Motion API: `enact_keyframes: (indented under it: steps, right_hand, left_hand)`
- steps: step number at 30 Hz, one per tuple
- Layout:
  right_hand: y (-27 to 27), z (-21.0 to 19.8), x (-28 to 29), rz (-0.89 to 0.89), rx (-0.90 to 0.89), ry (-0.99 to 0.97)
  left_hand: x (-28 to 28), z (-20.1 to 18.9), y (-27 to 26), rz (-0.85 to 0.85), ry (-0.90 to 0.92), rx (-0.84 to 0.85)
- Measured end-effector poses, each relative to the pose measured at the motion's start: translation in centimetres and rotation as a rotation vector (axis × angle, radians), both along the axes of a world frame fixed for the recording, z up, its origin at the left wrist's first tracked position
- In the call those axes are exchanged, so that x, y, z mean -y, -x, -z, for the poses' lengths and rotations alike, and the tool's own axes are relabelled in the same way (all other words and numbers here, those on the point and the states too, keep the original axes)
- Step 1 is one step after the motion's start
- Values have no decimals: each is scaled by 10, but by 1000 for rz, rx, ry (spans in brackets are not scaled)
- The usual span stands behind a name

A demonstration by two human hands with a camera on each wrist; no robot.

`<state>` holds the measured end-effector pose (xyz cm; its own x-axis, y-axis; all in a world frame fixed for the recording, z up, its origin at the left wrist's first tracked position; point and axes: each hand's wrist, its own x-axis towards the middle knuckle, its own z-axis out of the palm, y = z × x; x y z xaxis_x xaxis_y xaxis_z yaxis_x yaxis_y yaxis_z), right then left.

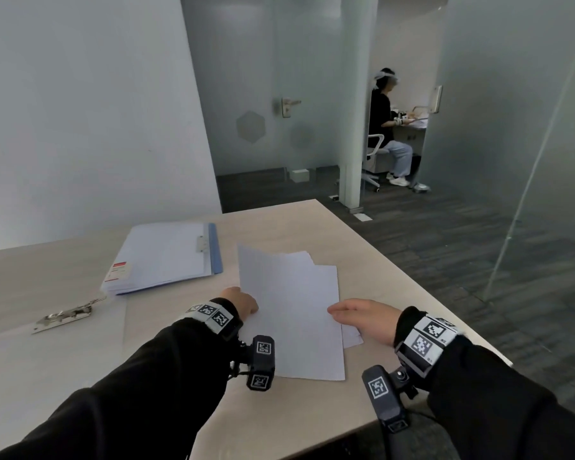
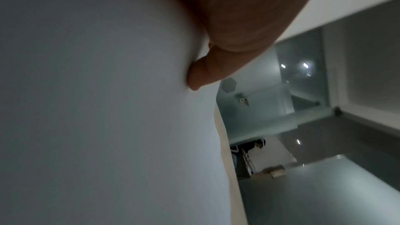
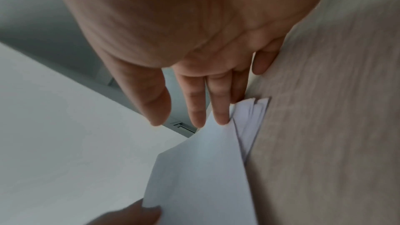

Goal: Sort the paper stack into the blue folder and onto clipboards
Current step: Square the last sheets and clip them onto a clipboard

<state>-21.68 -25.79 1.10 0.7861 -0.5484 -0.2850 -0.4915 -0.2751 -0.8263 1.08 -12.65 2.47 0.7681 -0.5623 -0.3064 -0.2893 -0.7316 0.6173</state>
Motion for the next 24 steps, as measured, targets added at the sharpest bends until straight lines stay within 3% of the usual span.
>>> enact_keyframes:
  steps: [3, 6, 11, 17, 20, 24]
  right_hand:
    - [-3, 3, -1, 73, 109, -81]
    - [-7, 3, -1, 262, 240, -112]
    - [-21, 10, -2, 465, 474, -395]
    - [-49, -23, -37, 338, 709, -535]
    - [-59, -46, -51, 304, 846, -468]
    - [-68, -55, -64, 251, 883, -401]
  left_hand:
    - [-10, 2, -2, 8, 159, -27]
    - [-29, 0, 0, 12, 340, 24]
    - [-63, -11, 6, 56, 594, 111]
    - [-93, -28, 8, 49, 878, 42]
    - [-103, -38, 2, 21, 926, 62]
    - [-116, -40, -7, -31, 999, 5]
